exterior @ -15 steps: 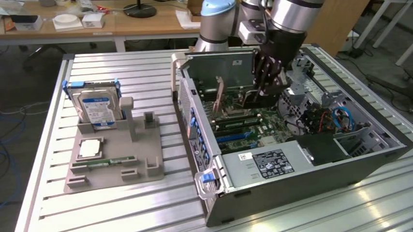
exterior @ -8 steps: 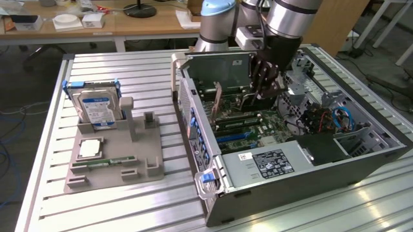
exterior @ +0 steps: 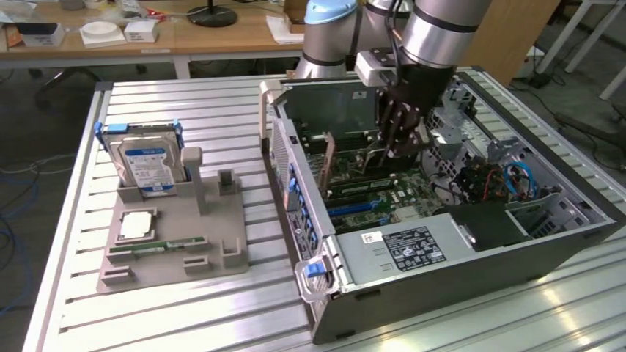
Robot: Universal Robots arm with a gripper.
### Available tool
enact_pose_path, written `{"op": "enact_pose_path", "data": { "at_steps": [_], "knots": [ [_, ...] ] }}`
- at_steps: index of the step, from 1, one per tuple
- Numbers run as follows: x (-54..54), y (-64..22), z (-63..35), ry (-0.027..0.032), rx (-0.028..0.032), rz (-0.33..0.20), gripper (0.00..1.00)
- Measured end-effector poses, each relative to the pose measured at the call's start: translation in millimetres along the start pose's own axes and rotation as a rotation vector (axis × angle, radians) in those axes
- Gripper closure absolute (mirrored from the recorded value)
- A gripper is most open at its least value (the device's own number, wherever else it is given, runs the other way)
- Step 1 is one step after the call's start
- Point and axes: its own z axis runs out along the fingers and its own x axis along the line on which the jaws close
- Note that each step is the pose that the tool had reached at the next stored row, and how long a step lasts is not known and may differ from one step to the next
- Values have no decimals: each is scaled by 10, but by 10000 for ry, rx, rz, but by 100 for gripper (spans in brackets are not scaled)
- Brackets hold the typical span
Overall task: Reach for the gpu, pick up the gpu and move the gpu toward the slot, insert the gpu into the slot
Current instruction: 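Insert the gpu into the slot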
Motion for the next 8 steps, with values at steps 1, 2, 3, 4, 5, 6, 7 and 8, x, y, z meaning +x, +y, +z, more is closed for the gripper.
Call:
{"op": "enact_pose_path", "data": {
  "at_steps": [1,2,3,4,5,6,7,8],
  "knots": [
    [11,0,11,0,0,1,74],
    [22,-1,21,-1,0,1,74],
    [32,-1,33,-2,1,1,74],
    [37,0,46,-3,1,2,74],
    [39,3,59,-1,0,4,74],
    [39,9,73,0,-1,2,74],
    [40,17,87,0,0,1,74],
    [40,25,100,0,0,0,74]
  ]
}}
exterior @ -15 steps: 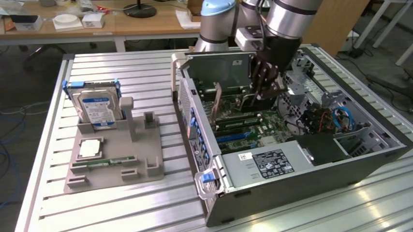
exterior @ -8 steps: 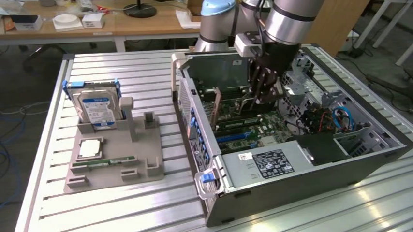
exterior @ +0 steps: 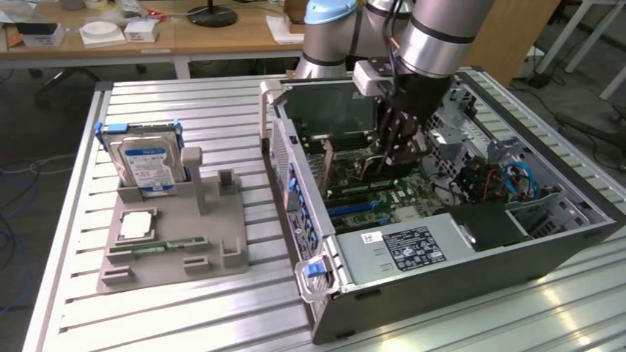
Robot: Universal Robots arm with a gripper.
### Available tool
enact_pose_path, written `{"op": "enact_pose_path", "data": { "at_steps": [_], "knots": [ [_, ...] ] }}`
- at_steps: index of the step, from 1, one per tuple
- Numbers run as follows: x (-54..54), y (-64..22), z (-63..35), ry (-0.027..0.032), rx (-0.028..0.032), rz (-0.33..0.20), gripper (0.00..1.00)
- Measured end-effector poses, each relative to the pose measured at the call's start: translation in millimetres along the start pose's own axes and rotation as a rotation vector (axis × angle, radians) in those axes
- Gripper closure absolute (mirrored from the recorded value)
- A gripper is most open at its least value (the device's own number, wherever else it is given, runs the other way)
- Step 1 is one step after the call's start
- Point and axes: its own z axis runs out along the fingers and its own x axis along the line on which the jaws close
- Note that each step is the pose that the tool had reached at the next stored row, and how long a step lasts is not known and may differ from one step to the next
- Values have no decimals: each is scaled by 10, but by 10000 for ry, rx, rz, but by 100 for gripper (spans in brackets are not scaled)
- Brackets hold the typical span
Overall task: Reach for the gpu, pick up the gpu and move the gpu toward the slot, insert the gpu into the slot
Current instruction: 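Insert the gpu into the slot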
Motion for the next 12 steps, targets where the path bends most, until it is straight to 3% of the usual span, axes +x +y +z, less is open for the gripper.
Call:
{"op": "enact_pose_path", "data": {
  "at_steps": [12],
  "knots": [
    [3,86,121,2,-1,1,74]
  ]
}}
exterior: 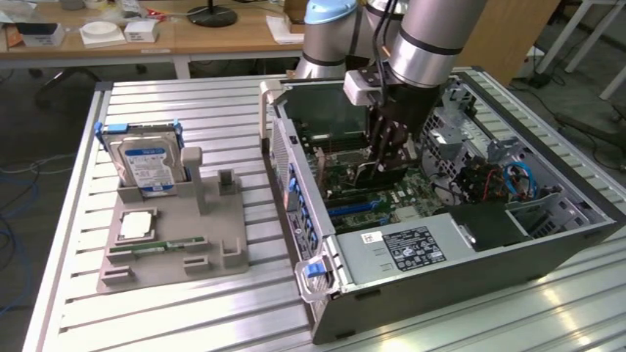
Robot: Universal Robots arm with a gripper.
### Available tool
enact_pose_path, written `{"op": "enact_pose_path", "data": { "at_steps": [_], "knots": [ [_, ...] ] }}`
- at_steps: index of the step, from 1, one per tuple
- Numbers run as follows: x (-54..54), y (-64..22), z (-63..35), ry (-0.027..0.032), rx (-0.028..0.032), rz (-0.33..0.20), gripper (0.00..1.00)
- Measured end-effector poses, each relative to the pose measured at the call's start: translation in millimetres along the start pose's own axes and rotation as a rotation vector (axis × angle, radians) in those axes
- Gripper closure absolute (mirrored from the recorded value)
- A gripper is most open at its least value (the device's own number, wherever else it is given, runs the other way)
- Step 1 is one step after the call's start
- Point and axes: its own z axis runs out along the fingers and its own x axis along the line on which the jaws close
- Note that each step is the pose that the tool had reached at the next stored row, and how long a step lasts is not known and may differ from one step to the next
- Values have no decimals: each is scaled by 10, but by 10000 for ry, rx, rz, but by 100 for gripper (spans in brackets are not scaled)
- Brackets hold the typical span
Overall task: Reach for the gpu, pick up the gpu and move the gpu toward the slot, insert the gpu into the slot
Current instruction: 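Insert the gpu into the slot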
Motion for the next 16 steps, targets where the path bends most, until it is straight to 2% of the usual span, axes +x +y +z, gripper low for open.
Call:
{"op": "enact_pose_path", "data": {
  "at_steps": [16],
  "knots": [
    [21,7,20,-1,0,-1,74]
  ]
}}
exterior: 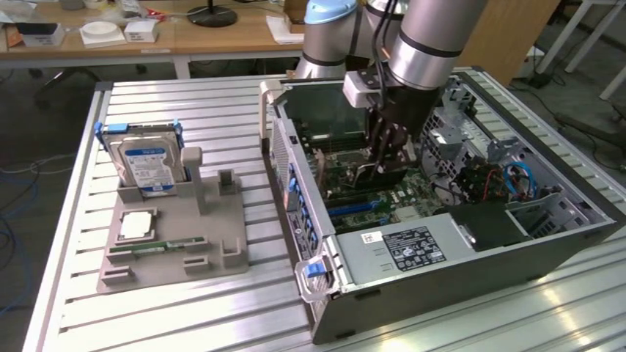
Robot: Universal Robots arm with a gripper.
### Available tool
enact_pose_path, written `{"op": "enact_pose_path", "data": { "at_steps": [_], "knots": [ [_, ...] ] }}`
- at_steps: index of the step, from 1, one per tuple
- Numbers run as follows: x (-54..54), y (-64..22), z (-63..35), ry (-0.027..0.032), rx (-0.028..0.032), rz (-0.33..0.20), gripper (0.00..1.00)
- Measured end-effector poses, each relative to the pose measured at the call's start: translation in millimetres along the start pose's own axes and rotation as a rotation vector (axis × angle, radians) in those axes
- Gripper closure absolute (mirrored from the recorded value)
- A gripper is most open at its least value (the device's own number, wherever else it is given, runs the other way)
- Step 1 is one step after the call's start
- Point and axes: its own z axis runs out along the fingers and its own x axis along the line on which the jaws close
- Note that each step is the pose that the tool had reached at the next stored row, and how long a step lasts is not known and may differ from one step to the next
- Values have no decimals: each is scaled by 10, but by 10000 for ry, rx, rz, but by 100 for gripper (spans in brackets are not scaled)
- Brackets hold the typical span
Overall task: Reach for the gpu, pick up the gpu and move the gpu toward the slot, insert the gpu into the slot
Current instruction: 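Insert the gpu into the slot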
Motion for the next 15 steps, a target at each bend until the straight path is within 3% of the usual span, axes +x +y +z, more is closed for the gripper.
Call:
{"op": "enact_pose_path", "data": {
  "at_steps": [15],
  "knots": [
    [44,-1,54,1,11,-1,74]
  ]
}}
